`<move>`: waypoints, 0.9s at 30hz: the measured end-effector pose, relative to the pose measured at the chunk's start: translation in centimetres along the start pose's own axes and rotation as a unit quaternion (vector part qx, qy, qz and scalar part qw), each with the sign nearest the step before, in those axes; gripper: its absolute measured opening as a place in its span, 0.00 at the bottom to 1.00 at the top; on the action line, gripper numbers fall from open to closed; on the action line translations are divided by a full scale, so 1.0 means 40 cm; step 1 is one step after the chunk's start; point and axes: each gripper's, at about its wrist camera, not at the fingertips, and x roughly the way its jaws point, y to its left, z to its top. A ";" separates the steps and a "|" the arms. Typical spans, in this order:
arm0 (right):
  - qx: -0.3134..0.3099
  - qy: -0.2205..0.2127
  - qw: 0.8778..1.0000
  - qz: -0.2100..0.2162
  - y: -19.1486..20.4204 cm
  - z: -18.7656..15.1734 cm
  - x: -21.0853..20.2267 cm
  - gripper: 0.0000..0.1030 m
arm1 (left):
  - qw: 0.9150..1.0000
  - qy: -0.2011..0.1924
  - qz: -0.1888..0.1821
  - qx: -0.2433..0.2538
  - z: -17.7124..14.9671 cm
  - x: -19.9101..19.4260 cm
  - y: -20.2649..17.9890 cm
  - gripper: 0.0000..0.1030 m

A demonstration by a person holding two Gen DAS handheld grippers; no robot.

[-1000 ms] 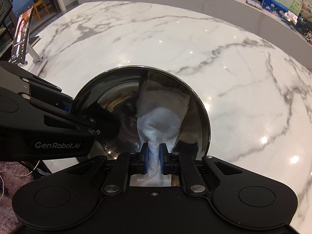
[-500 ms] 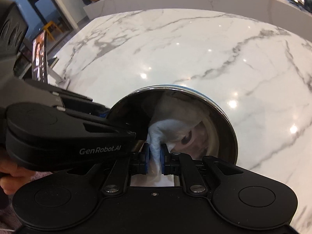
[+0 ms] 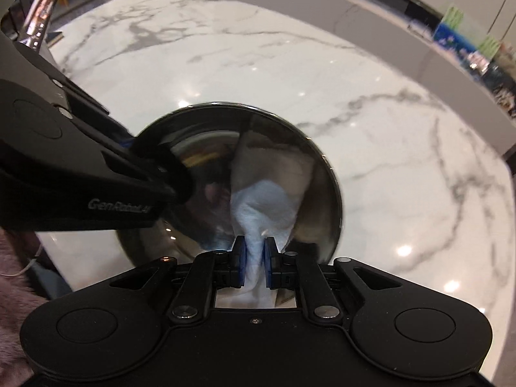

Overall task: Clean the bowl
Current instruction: 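Tilt the bowl up by its rim with the left tool while the right tool wipes inside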

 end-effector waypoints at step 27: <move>0.011 0.002 1.000 0.019 -0.014 0.029 -0.001 0.08 | 0.995 -0.099 0.020 -0.009 0.027 -0.069 0.025 0.16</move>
